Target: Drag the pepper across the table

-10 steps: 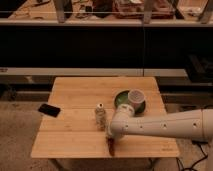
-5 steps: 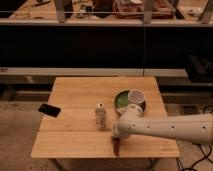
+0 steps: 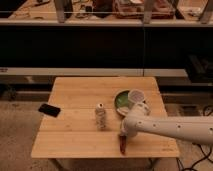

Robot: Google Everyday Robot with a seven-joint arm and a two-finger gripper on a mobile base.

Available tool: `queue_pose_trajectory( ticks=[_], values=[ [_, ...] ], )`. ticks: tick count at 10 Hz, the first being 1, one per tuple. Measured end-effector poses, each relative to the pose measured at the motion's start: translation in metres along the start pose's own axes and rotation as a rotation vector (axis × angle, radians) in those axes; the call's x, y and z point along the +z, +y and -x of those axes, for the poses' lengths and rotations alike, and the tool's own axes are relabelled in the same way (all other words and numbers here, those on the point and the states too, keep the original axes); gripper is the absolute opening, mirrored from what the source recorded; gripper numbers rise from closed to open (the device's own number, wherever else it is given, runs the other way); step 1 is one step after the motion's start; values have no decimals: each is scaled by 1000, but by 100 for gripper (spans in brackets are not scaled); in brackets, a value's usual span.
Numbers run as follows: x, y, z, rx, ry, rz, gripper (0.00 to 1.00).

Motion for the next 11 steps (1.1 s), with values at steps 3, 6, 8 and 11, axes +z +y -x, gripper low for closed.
queue_pose_trajectory(
  ticks=[3, 6, 8, 11],
  values=[
    [-1, 18, -6, 31, -3, 14, 37],
    [-1, 35, -10, 65, -7, 29, 37],
    [-1, 44, -12, 86, -9, 36, 37],
    [-2, 54, -13, 107, -11, 46, 37]
  ],
)
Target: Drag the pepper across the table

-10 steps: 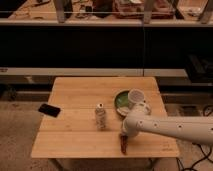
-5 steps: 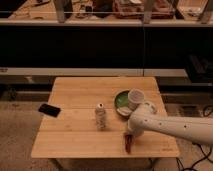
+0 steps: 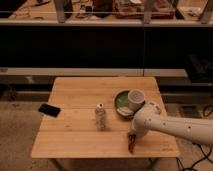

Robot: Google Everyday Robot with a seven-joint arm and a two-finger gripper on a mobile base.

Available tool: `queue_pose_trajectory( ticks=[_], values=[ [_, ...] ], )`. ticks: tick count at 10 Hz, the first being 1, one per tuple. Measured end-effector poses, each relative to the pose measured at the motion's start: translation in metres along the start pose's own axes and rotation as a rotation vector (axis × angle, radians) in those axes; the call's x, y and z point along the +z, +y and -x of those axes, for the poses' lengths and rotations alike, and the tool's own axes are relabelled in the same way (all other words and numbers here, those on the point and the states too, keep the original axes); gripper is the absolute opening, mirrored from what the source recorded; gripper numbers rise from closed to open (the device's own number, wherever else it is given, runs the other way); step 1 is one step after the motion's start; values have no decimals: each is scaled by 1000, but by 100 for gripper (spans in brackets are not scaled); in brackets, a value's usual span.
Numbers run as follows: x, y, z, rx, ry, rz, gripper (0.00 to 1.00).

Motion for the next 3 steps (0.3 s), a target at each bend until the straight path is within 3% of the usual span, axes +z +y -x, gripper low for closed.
queue_pose_trajectory(
  ticks=[3],
  values=[
    [1, 2, -2, 4, 1, 4, 37]
  ],
)
